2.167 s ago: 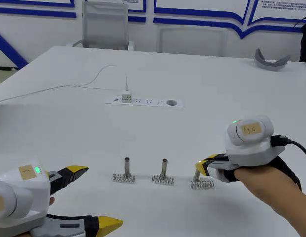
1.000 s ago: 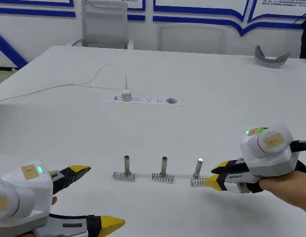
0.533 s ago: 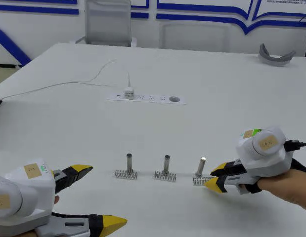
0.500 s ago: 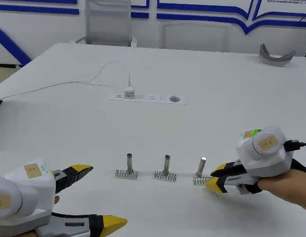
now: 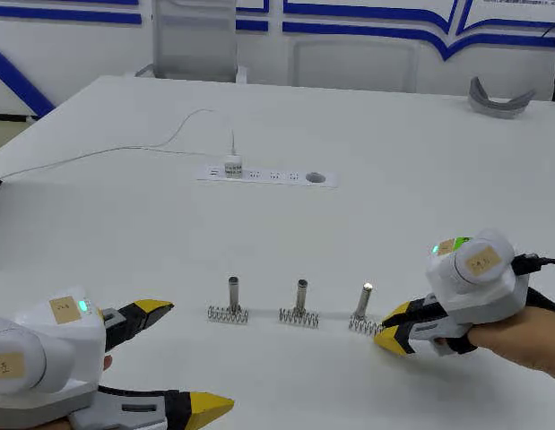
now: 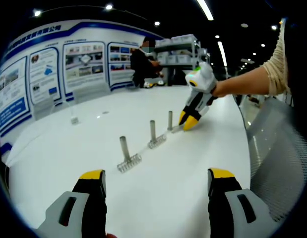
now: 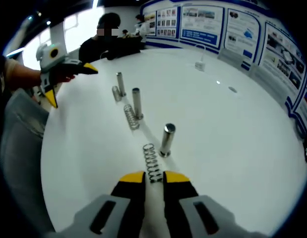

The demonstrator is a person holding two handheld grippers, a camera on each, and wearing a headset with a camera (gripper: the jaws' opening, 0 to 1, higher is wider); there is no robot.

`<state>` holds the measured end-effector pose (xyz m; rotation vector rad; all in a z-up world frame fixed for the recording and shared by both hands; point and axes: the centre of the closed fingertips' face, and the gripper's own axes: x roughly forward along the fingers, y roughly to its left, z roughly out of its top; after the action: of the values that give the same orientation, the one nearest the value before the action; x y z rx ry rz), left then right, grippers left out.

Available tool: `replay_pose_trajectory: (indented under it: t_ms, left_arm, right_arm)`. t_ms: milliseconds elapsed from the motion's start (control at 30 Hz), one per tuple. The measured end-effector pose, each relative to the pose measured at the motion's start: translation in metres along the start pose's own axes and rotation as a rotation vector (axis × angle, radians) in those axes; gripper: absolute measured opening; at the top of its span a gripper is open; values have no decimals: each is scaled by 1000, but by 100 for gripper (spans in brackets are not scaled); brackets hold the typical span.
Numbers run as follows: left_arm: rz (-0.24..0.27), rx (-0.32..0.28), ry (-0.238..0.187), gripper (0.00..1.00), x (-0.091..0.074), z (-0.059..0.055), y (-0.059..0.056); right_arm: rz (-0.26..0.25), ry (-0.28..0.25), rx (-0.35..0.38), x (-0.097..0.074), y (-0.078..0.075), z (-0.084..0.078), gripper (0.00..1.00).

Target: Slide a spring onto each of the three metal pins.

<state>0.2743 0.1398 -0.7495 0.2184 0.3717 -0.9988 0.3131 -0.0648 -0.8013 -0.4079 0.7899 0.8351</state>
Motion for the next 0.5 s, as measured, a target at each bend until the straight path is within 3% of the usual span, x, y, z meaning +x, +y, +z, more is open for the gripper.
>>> replay_pose_trajectory:
  t_ms: [500]
  left_arm:
    - [-31,3,3,83,2,-1,-12]
  right_arm:
    - [15,16,-64,-1,7,1,11]
